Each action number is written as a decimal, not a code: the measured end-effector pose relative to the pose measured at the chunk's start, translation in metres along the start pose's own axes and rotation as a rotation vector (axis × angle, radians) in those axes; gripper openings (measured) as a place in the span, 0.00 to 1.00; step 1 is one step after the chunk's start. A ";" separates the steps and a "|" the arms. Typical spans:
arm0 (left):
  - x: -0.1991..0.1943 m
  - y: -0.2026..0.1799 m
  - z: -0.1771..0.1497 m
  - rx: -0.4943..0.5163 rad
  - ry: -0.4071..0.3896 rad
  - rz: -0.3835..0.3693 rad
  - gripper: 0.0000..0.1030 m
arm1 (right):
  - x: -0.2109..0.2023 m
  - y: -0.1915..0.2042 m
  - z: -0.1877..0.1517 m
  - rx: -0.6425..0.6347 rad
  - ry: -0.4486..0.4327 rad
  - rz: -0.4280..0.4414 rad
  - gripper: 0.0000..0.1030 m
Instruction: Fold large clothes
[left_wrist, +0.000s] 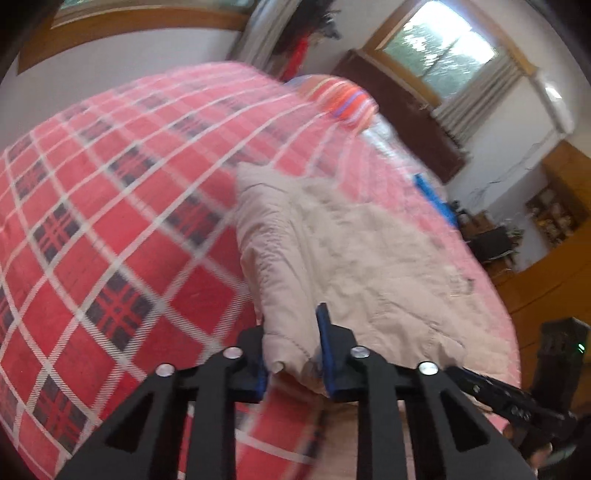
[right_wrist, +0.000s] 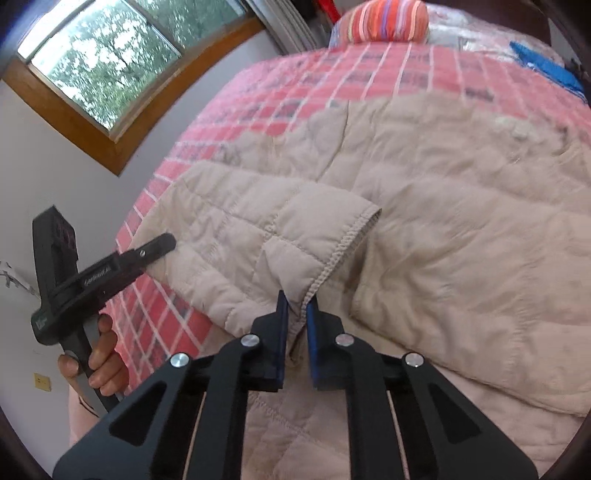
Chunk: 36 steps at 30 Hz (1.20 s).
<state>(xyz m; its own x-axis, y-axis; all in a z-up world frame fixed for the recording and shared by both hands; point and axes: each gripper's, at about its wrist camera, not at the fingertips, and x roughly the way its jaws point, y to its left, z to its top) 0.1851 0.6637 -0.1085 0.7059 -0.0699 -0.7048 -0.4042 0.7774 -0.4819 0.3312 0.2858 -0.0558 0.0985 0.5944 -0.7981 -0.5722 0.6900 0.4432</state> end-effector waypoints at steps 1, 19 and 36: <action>-0.003 -0.007 0.000 0.009 -0.002 -0.023 0.16 | -0.011 -0.003 0.001 0.002 -0.020 -0.011 0.08; 0.085 -0.107 -0.043 0.207 0.183 -0.012 0.17 | -0.043 -0.104 -0.013 0.138 -0.034 -0.259 0.14; 0.006 -0.047 -0.018 0.081 0.027 -0.042 0.61 | -0.045 -0.122 -0.025 0.205 -0.025 -0.181 0.45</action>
<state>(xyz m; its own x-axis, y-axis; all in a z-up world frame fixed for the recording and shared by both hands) 0.1979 0.6158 -0.0989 0.7047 -0.1200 -0.6993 -0.3250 0.8215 -0.4685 0.3762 0.1652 -0.0843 0.2056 0.4622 -0.8626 -0.3668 0.8536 0.3700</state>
